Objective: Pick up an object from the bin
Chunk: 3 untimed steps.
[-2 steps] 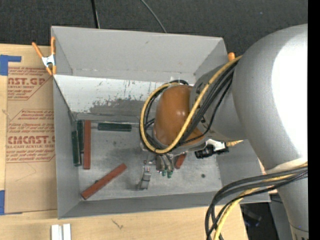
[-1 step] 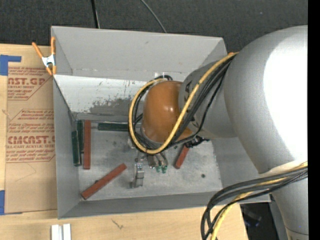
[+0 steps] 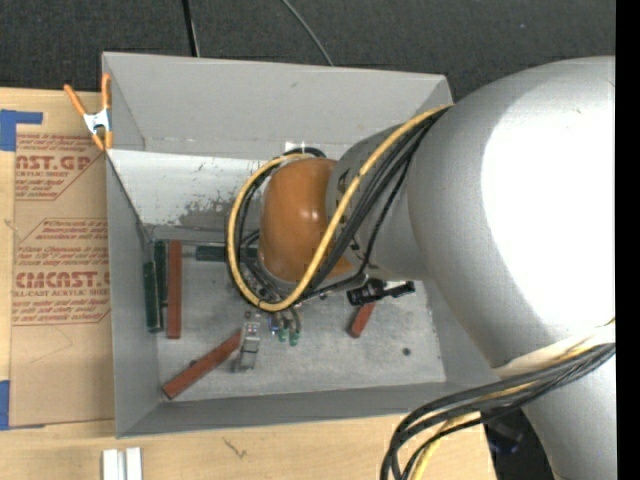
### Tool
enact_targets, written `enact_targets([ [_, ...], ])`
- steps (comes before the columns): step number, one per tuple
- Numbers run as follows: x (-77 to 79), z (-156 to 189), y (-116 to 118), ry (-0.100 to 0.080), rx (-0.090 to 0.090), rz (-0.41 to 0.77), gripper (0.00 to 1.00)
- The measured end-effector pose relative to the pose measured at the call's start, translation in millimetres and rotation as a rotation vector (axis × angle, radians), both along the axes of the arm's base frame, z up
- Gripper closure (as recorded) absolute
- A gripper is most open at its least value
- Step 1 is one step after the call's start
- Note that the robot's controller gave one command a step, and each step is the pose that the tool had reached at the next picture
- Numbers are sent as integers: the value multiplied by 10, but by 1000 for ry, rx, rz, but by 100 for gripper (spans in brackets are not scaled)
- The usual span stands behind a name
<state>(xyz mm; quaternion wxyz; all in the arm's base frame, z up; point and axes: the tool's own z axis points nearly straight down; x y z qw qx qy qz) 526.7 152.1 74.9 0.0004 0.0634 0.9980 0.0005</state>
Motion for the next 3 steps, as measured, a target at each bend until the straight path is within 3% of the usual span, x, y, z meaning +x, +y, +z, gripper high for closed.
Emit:
enact_targets([
  [1, -155, -49, 527, 0, -3, 194, 100],
  [2, -154, -49, 527, 0, -3, 194, 100],
  [3, 153, 1506, 647, -3, 1, 210, 100],
])
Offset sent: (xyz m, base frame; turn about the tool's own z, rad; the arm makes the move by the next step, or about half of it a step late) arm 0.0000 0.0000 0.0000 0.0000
